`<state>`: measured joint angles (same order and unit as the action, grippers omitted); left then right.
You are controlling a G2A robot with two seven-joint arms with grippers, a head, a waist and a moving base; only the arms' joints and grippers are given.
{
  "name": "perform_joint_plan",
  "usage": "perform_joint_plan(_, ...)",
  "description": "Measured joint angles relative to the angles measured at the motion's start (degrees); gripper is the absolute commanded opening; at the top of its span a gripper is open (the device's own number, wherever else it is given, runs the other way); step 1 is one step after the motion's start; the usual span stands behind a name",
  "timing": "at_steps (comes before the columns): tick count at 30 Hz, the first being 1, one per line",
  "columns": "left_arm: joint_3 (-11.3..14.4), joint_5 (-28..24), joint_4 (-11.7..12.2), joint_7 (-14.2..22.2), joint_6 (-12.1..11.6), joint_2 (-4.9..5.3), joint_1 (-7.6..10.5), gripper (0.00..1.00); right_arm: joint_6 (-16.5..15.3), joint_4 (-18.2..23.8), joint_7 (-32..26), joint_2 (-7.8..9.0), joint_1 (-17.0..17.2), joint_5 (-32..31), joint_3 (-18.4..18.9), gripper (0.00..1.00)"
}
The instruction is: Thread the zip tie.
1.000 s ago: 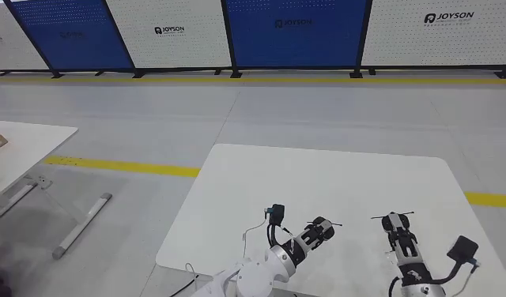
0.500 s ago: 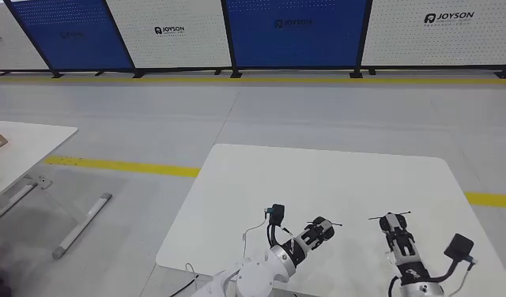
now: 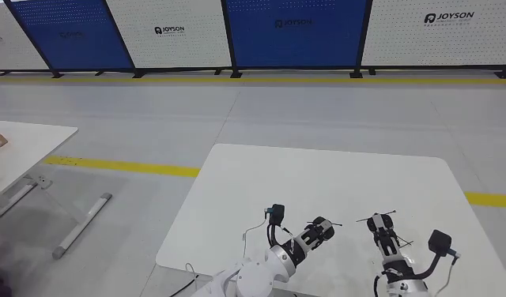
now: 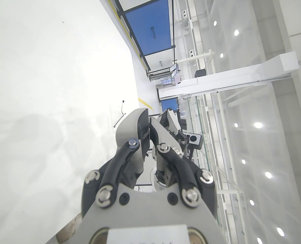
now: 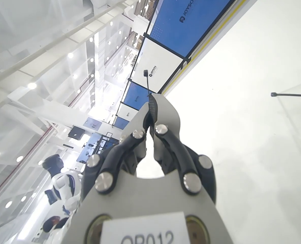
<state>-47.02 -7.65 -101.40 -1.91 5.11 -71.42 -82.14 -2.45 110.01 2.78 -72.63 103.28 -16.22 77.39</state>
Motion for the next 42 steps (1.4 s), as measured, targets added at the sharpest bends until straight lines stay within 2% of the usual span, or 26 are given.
perform_joint_plan(8, 0.0, 0.0, 0.0, 0.0, 0.0, 0.00, 0.00, 0.00, -0.1, 0.0, 0.0, 0.00, -0.1, -0.2, 0.0, 0.00)
perform_joint_plan(12, 0.0, 0.0, 0.0, 0.0, 0.0, 0.00, 0.00, 0.00, -1.7, 0.5, 0.6, 0.13, 0.3, -4.3, 0.1, 0.00)
perform_joint_plan(17, 0.0, 0.0, 0.0, 0.0, 0.0, 0.00, 0.00, 0.00, -3.7, 0.5, -2.1, 0.52, 1.6, -8.3, 0.7, 0.00)
perform_joint_plan(32, 0.0, 0.1, 0.0, 0.1, 0.0, 0.00, 0.00, 0.00, -3.9, 0.7, -2.6, 0.55, 1.9, -6.8, 1.5, 0.00)
perform_joint_plan(38, 0.4, 4.5, 0.0, 2.0, 1.1, 0.23, 0.30, 0.00, -3.9, 0.7, -2.6, 0.55, 1.9, -6.8, 1.5, 0.00)
perform_joint_plan(42, 0.3, 4.5, 0.0, 2.0, 1.1, 0.23, 0.30, 0.00, -3.9, 0.7, -2.6, 0.55, 1.9, -6.8, 1.5, 0.00)
